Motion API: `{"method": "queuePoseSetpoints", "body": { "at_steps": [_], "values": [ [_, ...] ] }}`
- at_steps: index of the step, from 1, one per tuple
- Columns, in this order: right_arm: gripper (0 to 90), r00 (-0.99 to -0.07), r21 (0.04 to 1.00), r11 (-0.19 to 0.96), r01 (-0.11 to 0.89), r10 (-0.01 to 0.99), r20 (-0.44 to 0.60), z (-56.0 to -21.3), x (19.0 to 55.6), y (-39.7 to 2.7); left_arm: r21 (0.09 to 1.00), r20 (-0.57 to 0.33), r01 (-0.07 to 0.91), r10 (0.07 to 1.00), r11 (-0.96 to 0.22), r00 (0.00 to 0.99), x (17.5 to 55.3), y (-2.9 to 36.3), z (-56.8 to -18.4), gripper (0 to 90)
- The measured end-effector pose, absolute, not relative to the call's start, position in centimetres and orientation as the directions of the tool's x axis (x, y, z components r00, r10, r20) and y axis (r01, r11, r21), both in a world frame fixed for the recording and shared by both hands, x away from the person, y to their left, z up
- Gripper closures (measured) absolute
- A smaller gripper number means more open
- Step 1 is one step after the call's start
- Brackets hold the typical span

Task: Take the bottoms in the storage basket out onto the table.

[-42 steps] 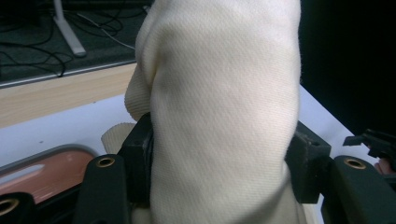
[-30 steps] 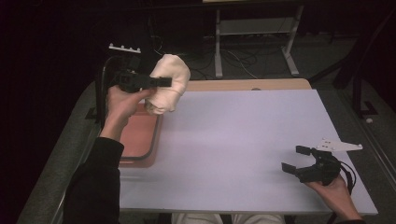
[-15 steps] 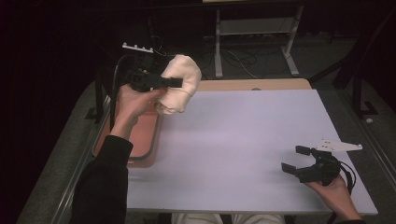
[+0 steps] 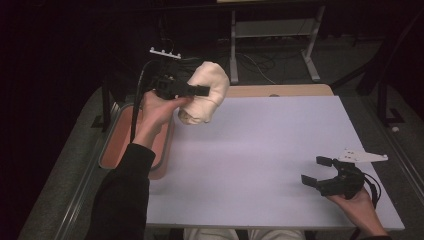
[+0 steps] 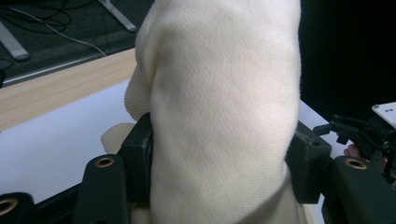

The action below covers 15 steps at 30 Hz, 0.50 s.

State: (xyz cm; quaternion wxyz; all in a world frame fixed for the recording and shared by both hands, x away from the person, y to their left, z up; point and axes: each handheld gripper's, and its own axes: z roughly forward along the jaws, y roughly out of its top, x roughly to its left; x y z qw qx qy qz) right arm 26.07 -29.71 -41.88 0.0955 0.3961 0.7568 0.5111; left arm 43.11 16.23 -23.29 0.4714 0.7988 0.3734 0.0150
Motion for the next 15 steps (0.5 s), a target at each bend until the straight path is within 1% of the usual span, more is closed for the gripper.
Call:
{"method": "queuePoseSetpoints", "body": {
  "at_steps": [15],
  "values": [
    [0.0, -0.672, 0.850, 0.166, 0.500, 0.693, 0.260, -41.8, 26.0, -29.7, 0.739, -0.346, 0.596, 0.582, -0.314, 0.736, 43.7, 13.4, -25.7, 38.6]
  ]
}}
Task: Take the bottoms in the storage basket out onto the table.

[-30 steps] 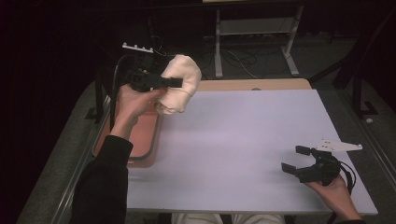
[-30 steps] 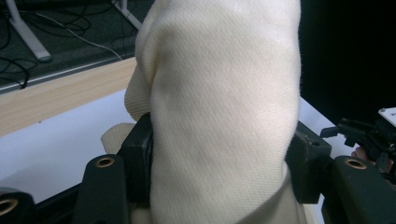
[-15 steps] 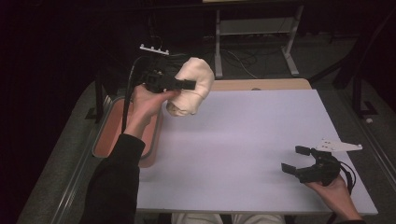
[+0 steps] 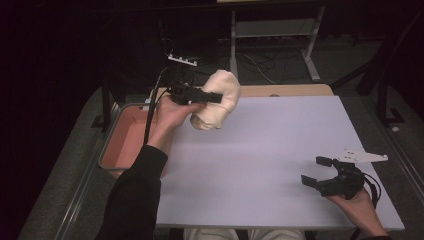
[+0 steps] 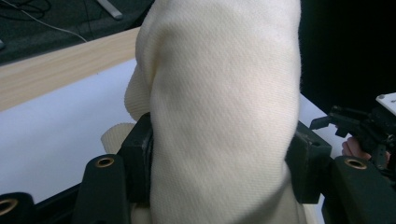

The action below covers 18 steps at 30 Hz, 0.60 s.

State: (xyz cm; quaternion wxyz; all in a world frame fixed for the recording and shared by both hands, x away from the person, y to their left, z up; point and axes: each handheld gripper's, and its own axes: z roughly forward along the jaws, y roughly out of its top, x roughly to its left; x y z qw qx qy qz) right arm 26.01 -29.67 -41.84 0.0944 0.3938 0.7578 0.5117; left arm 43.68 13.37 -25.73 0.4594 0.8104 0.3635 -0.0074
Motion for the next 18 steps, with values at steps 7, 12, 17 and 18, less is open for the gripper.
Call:
{"method": "queuePoseSetpoints", "body": {
  "at_steps": [7, 12, 17, 18],
  "values": [
    [0.0, -0.673, 0.850, 0.166, 0.500, 0.693, 0.261, -41.8, 26.0, -29.7, 0.723, -0.354, 0.604, 0.572, -0.335, 0.740, 44.0, 12.1, -27.2, 38.6],
    [0.0, -0.674, 0.850, 0.167, 0.500, 0.692, 0.260, -41.8, 26.0, -29.7, 0.712, -0.360, 0.610, 0.565, -0.348, 0.742, 44.2, 11.2, -28.2, 38.6],
    [0.0, -0.674, 0.850, 0.167, 0.499, 0.691, 0.260, -41.8, 26.0, -29.7, 0.702, -0.366, 0.615, 0.559, -0.359, 0.744, 44.3, 10.5, -29.1, 38.6],
    [0.0, -0.674, 0.851, 0.167, 0.499, 0.691, 0.260, -41.8, 26.0, -29.7, 0.700, -0.367, 0.616, 0.558, -0.361, 0.744, 44.4, 10.3, -29.3, 38.6]
  ]
}}
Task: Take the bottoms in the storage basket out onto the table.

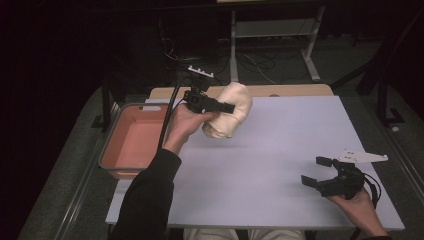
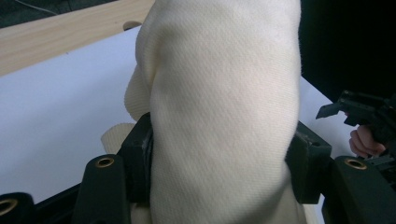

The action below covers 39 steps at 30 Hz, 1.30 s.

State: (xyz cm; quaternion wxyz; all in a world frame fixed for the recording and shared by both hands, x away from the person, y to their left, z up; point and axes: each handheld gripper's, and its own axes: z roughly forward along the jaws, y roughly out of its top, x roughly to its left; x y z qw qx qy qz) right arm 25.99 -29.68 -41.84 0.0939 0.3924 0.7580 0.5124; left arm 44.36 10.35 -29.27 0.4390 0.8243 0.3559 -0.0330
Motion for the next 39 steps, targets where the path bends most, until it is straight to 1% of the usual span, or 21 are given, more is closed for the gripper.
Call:
{"method": "queuePoseSetpoints", "body": {
  "at_steps": [9, 17, 27, 39],
  "values": [
    [0.0, -0.675, 0.850, 0.167, 0.499, 0.690, 0.261, -41.8, 26.0, -29.7, 0.691, -0.384, 0.627, 0.551, -0.361, 0.741, 44.5, 9.4, -31.4, 38.5],
    [0.0, -0.677, 0.849, 0.170, 0.500, 0.688, 0.261, -41.9, 26.0, -29.7, 0.682, -0.369, 0.617, 0.545, -0.393, 0.753, 44.4, 8.4, -32.9, 38.5],
    [0.0, -0.679, 0.848, 0.174, 0.502, 0.686, 0.261, -41.9, 26.0, -29.6, 0.668, -0.386, 0.629, 0.536, -0.398, 0.750, 44.1, 7.2, -34.8, 38.3],
    [0.0, -0.680, 0.847, 0.176, 0.502, 0.685, 0.261, -41.9, 26.0, -29.6, 0.645, -0.369, 0.621, 0.531, -0.444, 0.763, 43.6, 5.7, -36.5, 37.8]
  ]
}}
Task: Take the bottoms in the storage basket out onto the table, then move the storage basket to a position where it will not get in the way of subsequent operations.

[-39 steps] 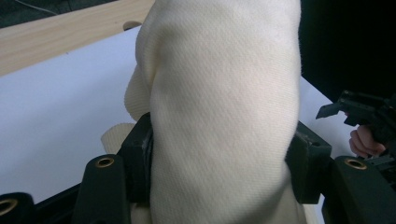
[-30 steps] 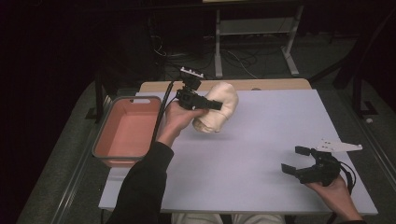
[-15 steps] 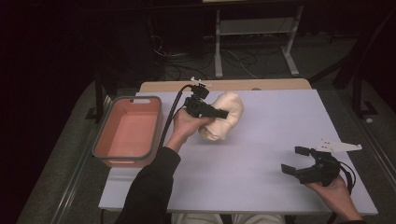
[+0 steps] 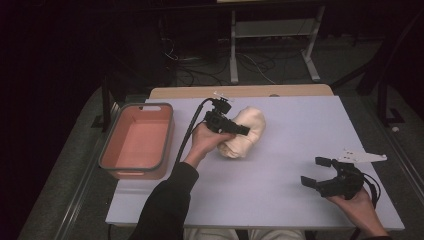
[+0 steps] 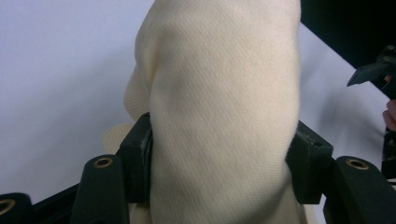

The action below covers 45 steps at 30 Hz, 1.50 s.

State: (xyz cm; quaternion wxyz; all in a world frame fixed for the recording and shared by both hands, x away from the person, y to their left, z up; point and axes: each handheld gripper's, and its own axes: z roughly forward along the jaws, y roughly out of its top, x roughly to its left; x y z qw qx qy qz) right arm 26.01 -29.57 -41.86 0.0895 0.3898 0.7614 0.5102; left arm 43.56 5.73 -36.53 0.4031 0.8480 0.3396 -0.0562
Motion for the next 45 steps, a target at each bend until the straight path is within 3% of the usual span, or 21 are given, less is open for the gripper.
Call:
{"method": "queuePoseSetpoints", "body": {
  "at_steps": [17, 24, 33, 45],
  "values": [
    [0.0, -0.682, 0.845, 0.182, 0.503, 0.684, 0.259, -41.9, 26.1, -29.5, 0.624, -0.341, 0.588, 0.498, -0.515, 0.797, 42.0, 4.8, -38.7, 31.8],
    [0.0, -0.681, 0.844, 0.183, 0.505, 0.685, 0.259, -41.9, 26.1, -29.5, 0.620, -0.238, 0.535, 0.512, -0.574, 0.826, 40.7, 3.6, -39.0, 24.6],
    [0.0, -0.677, 0.842, 0.183, 0.507, 0.689, 0.258, -41.9, 26.1, -29.5, 0.669, -0.325, 0.565, 0.493, -0.484, 0.807, 40.9, 4.4, -38.1, 14.9],
    [0.0, -0.671, 0.832, 0.192, 0.520, 0.694, 0.260, -41.7, 26.9, -29.4, 0.718, -0.318, 0.551, 0.504, -0.425, 0.803, 40.6, 6.0, -36.7, 0.0]
  ]
}}
